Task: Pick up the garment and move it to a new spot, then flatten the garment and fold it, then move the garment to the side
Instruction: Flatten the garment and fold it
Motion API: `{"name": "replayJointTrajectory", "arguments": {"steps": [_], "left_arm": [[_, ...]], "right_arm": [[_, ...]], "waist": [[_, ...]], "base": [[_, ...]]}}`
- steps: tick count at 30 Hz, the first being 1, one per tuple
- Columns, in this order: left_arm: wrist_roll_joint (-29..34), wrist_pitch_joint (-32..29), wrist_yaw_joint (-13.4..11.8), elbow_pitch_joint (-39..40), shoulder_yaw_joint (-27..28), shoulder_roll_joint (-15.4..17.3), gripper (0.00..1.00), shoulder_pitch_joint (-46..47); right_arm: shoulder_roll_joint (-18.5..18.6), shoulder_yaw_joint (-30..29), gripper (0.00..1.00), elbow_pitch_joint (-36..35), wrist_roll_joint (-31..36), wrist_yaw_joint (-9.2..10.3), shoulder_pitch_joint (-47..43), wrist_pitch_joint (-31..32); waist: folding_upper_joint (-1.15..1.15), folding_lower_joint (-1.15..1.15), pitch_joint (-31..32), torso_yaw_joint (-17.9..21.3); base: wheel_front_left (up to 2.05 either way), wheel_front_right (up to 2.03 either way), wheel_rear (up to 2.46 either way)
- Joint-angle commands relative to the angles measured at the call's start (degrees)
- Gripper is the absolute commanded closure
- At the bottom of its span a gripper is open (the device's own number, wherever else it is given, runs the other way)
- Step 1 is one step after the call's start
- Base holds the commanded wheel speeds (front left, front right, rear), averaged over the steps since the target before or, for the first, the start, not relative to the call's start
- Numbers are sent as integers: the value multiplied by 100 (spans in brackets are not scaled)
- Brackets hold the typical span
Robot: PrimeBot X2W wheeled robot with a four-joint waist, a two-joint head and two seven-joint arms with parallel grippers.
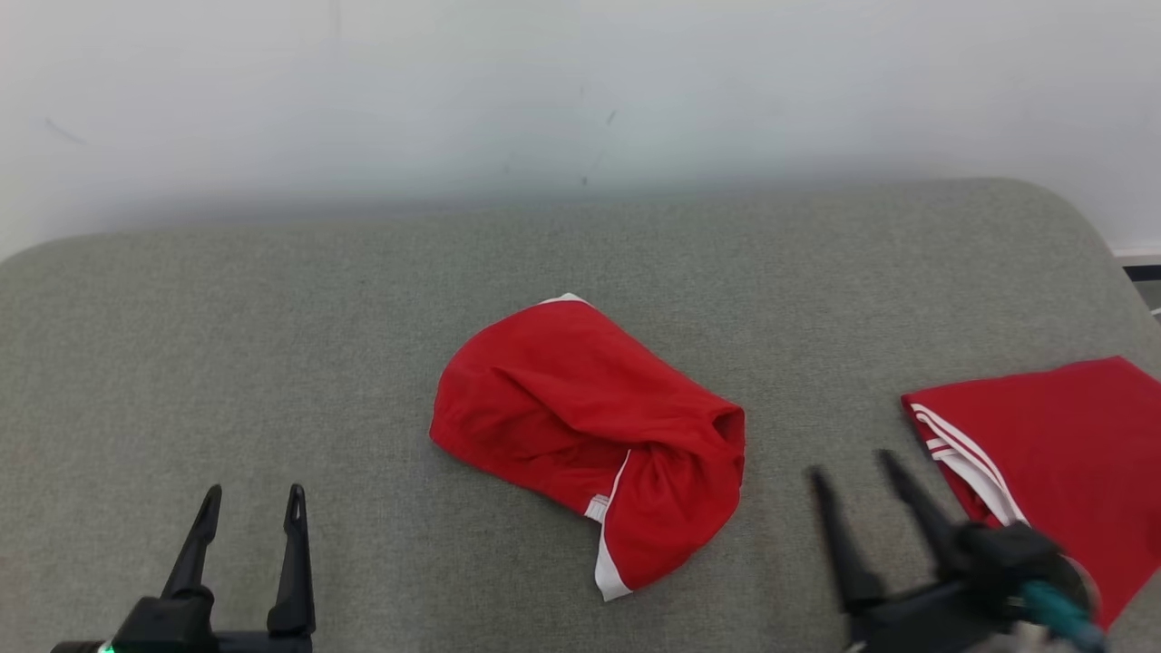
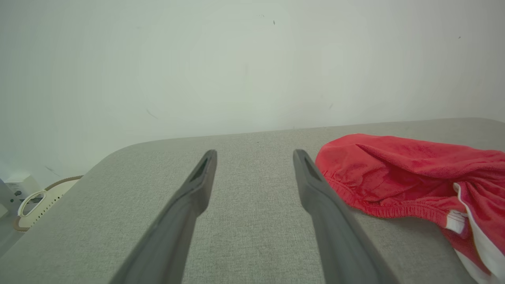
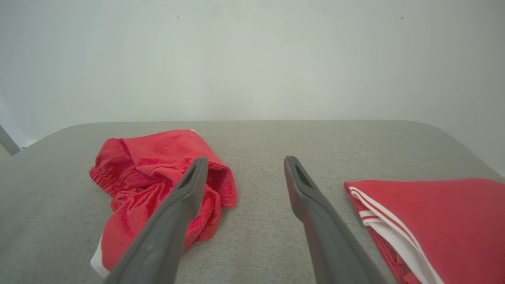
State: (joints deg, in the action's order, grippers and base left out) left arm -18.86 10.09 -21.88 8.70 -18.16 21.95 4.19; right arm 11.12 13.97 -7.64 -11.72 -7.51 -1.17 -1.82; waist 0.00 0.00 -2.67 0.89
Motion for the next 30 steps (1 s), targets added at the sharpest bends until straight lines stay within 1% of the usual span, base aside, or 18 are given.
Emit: {"name": "replayJointTrajectory", "arguments": {"steps": [1, 6, 9, 11, 13, 16, 20, 21, 22, 24, 25, 26, 30], "left_arm": [[16, 28, -21, 18, -5, -1, 0, 107], [45, 84, 11, -14, -94, -91, 0, 257], [47, 132, 45, -63, -183, -184, 0, 329], [32, 175, 53, -113, -217, -234, 0, 384], [11, 220, 90, -180, -245, -294, 0, 434], [-15, 276, 140, -280, -292, -371, 0, 516], [-16, 328, 173, -377, -318, -438, 0, 597], [-19, 352, 187, -405, -327, -461, 0, 616], [-22, 375, 196, -425, -331, -482, 0, 640], [-22, 391, 191, -467, -322, -510, 0, 673], [-22, 409, 189, -485, -313, -524, 0, 681], [-21, 426, 185, -495, -300, -533, 0, 691], [3, 446, 192, -519, -256, -539, 0, 743]], "right_arm": [[121, 477, 0, -20, -46, 4, 190, 86], [513, 1774, 0, 136, -272, 4, 666, 324], [747, 2329, 0, 332, -414, 4, 905, 473], [887, 2601, 0, 490, -476, 4, 1057, 540], [1027, 2790, 0, 697, -484, 4, 1220, 592], [1200, 2889, 0, 1072, -316, 4, 1436, 704], [1232, 2997, 0, 1383, -158, 4, 1605, 828], [1246, 3018, 2, 1463, -126, 4, 1656, 860], [1228, 3032, 13, 1537, -134, 4, 1705, 870], [1218, 3069, 55, 1703, -143, 4, 1774, 962], [1200, 3083, 79, 1740, -169, 4, 1824, 956], [1200, 3089, 100, 1784, -207, 4, 1862, 997], [1214, 3027, 100, 1687, -435, 4, 1941, 1002]], "waist": [[0, 0, -86, -60], [0, 0, -247, -284], [0, 0, -338, -457], [0, 0, -409, -562], [0, 0, -471, -653], [0, 0, -578, -773], [0, 0, -659, -850], [0, 0, -684, -867], [0, 0, -706, -875], [0, 0, -750, -872], [0, 0, -772, -864], [0, 0, -797, -848], [0, 0, -866, -743]], "base": [[0, 0, 0], [0, 0, 0], [0, 0, 0], [0, 0, 0], [0, 0, 0], [0, 0, 0], [0, 0, 0], [0, 0, 0], [0, 0, 0], [0, 0, 0], [0, 0, 0], [0, 0, 0], [0, 0, 0]]}}
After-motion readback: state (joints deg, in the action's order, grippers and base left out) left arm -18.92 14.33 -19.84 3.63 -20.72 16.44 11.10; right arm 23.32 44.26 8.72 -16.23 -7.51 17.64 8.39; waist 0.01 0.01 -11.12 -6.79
